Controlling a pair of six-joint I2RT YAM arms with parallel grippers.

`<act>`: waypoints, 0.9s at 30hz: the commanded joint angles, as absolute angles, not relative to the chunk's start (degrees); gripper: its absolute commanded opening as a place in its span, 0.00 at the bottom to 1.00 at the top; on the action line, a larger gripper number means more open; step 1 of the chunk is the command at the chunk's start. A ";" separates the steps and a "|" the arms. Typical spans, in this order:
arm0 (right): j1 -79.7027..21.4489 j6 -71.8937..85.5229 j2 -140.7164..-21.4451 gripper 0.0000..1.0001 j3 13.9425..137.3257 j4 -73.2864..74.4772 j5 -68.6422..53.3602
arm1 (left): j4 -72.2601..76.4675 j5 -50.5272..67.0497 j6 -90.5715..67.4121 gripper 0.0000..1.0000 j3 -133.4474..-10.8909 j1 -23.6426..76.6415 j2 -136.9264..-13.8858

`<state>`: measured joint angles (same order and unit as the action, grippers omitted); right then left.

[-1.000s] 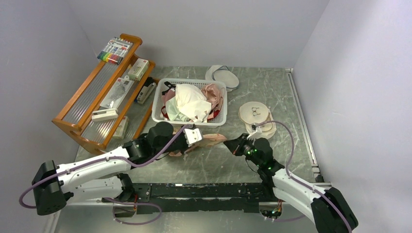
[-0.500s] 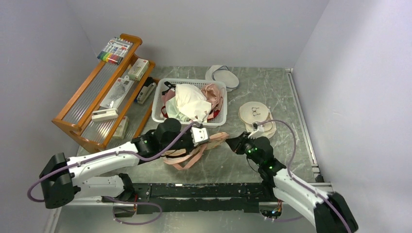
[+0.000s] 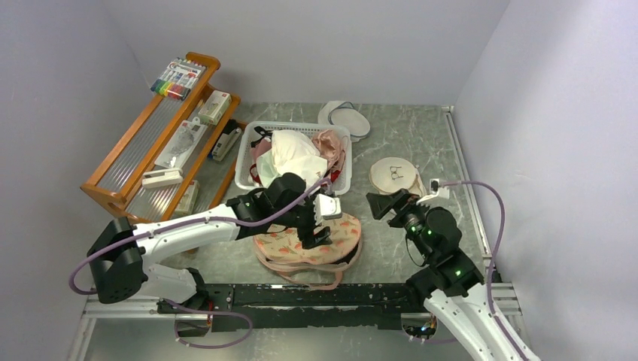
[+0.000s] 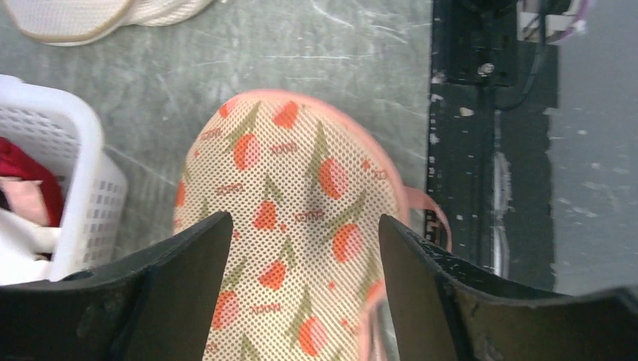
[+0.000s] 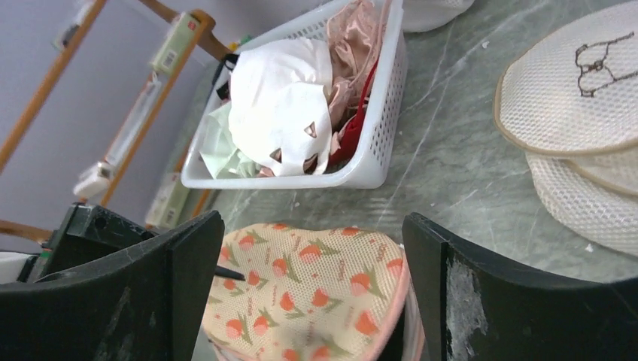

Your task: Unzip the laundry bag and remove the bra

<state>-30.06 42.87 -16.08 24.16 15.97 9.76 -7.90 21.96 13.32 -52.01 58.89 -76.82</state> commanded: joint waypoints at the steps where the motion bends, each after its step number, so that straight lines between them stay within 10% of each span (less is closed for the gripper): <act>1: -29.93 33.06 -23.05 0.91 28.76 20.23 3.48 | -8.80 28.84 12.25 0.85 -53.26 57.99 -74.35; 14: -34.17 24.08 -46.81 0.91 35.20 20.79 -17.19 | 7.11 -15.61 7.10 0.84 -40.83 50.25 -48.57; 27: -68.81 23.43 -73.65 0.82 49.29 32.80 18.67 | 10.74 -33.99 7.94 0.83 -37.24 48.77 -39.33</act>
<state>-64.27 25.30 -66.87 45.32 26.50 5.96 9.04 -29.80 8.49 -37.01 49.34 -38.87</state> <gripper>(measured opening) 0.854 0.839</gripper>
